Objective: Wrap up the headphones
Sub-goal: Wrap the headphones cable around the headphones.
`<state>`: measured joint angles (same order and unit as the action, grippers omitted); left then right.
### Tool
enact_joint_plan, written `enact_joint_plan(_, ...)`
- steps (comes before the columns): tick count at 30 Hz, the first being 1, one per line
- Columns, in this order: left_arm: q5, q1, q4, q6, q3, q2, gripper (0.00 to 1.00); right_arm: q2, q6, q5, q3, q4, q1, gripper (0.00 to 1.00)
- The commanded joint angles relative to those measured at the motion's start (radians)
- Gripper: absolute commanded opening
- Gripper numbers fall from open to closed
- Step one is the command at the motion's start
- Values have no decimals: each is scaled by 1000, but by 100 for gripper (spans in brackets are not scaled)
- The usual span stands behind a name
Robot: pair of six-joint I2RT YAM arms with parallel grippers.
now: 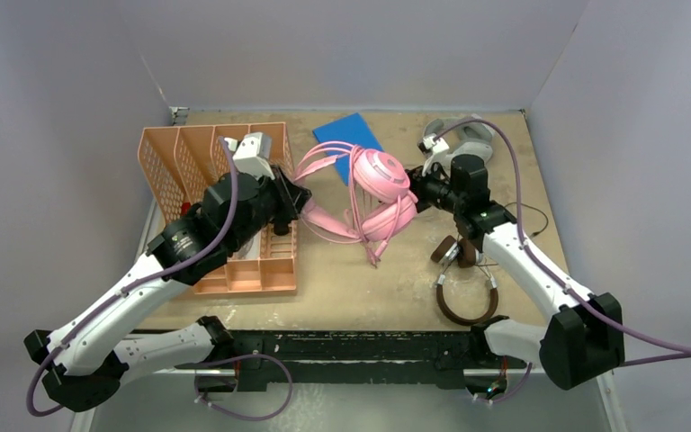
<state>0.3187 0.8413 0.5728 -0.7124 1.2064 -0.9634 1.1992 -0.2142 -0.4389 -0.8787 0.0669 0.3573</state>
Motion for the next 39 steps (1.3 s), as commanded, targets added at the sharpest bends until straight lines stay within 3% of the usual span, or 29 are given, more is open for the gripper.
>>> enact_joint_plan(1, 39, 5, -97, -104, 88, 8, 0, -4, -46, -59, 33, 82, -4, 81)
enact_joint_plan(6, 42, 5, -98, -112, 95, 3, 0, 105, -43, -272, 71, 224, 3, 78)
enact_joint_plan(10, 45, 4, -99, -118, 94, 0, 0, 154, -196, -419, 197, 540, 12, 78)
enact_joint_plan(18, 46, 5, -103, -126, 97, 1, 0, 209, -249, -400, 270, 620, 59, 77)
enact_joint_plan(28, 53, 4, -101, -136, 108, 6, 0, 187, -216, -384, 383, 815, 103, 85)
enact_joint_plan(34, 58, 4, -105, -136, 118, 0, 0, 239, -165, -315, 326, 823, 117, 87)
enact_joint_plan(39, 77, 4, -105, -136, 158, -22, 0, 214, -188, -206, 347, 771, 103, 81)
